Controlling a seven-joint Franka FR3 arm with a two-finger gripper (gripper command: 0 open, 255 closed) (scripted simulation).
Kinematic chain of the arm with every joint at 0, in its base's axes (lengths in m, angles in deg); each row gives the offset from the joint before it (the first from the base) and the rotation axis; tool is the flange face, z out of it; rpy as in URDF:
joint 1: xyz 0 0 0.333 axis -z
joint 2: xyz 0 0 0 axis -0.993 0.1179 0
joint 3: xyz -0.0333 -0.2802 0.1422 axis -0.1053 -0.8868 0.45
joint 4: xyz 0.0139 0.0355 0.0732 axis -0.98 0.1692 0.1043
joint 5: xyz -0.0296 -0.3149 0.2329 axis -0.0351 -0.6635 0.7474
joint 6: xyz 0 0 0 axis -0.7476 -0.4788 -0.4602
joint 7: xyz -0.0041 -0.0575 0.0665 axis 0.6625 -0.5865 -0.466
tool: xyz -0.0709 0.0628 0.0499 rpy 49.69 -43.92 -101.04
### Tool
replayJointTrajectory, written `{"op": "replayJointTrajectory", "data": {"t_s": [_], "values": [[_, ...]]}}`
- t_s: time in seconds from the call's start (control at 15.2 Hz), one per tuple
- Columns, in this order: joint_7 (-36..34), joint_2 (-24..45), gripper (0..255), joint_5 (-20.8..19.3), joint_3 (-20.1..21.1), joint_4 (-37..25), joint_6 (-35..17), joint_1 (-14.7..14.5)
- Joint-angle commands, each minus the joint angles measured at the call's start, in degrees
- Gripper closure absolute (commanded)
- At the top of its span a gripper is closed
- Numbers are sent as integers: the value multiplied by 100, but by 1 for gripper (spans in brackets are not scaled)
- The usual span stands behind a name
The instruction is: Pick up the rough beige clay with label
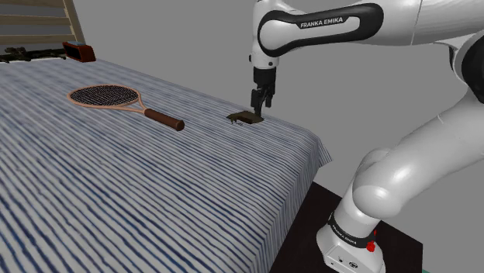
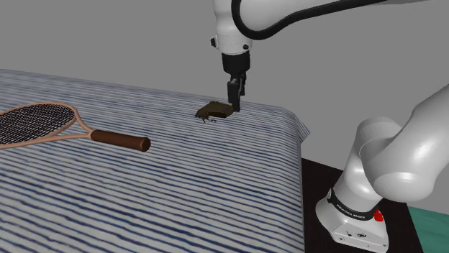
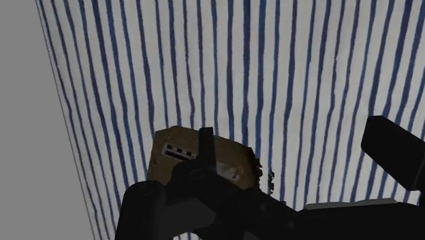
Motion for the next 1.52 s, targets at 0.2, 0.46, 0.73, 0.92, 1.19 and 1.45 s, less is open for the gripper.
{"op": "replayJointTrajectory", "data": {"t_s": [0.2, 0.46, 0.73, 0.92, 1.19, 1.45], "values": [[654, 1087, 0, -17, -66, -840, -353, -109], [746, 1295, 0, -18, -69, -793, -626, -122], [723, 1344, 0, -26, -73, -535, -932, -120], [721, 1350, 255, -26, -73, -511, -962, -119], [722, 1355, 255, -26, -74, -510, -967, -119], [723, 1354, 255, -26, -74, -511, -966, -119]]}}
